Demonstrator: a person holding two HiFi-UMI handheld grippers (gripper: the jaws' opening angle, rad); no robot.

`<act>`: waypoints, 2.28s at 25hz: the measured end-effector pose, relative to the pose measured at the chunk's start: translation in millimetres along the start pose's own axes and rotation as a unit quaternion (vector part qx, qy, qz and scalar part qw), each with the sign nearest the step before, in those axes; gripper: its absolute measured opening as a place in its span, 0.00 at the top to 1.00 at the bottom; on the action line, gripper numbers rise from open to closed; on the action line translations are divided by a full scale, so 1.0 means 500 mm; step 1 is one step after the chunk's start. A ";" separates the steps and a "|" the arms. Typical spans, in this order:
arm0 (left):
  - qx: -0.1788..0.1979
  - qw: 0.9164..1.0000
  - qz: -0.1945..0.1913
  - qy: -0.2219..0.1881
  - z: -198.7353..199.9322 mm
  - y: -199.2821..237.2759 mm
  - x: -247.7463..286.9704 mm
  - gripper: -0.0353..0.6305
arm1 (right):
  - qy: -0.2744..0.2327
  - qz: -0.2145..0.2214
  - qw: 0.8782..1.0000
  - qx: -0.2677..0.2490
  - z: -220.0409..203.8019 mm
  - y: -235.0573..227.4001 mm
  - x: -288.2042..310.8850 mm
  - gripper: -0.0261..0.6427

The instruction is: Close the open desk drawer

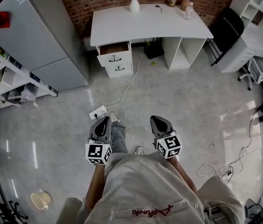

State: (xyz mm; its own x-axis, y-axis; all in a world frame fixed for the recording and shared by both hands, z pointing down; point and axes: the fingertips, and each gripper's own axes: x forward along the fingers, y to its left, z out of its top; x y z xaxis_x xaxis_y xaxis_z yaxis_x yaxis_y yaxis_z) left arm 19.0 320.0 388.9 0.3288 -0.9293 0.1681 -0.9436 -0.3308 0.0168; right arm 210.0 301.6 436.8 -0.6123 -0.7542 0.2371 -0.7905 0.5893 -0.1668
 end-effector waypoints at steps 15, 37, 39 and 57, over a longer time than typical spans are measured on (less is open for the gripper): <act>-0.023 1.000 -0.002 -0.004 -0.016 0.147 0.142 0.93 | 0.030 0.001 0.999 -0.016 0.017 -0.027 0.205 0.94; -0.047 0.998 -0.036 0.035 0.016 0.552 0.465 0.93 | 0.085 -0.016 0.996 -0.027 0.159 -0.067 0.698 0.93; -0.047 0.997 -0.044 0.039 0.015 0.587 0.492 0.93 | 0.087 -0.023 0.996 -0.028 0.170 -0.072 0.736 0.94; -0.041 0.991 -0.093 0.084 -0.055 0.702 0.658 0.93 | 0.125 -0.072 0.989 -0.016 0.168 -0.166 0.888 0.93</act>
State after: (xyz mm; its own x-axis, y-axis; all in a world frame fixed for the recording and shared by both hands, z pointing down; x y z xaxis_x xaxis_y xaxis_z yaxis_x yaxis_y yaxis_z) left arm -205.3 -97.1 477.3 0.4930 -0.8102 0.3170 -0.8694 -0.4732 0.1426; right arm 2.6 -106.6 475.4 -0.4673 -0.7389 0.4855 -0.8664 0.4920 -0.0851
